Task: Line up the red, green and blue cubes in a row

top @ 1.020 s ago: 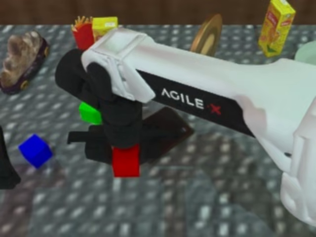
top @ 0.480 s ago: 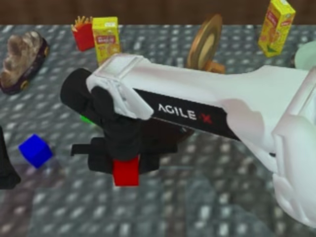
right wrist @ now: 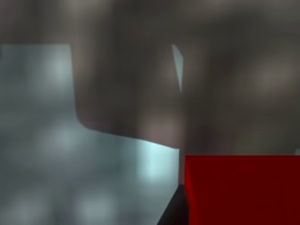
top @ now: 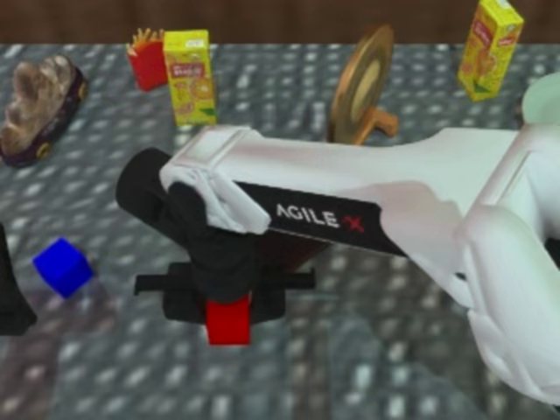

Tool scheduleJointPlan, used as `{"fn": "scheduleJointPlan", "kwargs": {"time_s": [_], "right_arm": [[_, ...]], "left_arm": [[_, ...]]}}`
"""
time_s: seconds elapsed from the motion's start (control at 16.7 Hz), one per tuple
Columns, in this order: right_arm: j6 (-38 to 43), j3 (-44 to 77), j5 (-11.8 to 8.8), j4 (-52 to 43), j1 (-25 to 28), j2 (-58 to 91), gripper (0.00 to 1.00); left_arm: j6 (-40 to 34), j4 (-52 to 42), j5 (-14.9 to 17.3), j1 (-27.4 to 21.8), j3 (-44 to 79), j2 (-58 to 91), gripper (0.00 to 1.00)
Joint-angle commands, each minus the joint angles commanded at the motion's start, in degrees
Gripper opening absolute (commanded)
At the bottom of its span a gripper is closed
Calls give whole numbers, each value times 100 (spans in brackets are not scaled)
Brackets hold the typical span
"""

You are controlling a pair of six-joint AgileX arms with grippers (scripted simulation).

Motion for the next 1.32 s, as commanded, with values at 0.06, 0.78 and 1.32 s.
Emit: {"fn": "scheduleJointPlan", "kwargs": {"time_s": [0.06,0.78,1.32], "right_arm": [[0,0,0,0,0,0,15],[0,0,0,0,0,0,100],[-2,20,0,-20,-8,-3,100]], "left_arm": [[0,0,0,0,0,0,100],[0,0,0,0,0,0,100],[0,0,0,0,0,0,100]]}}
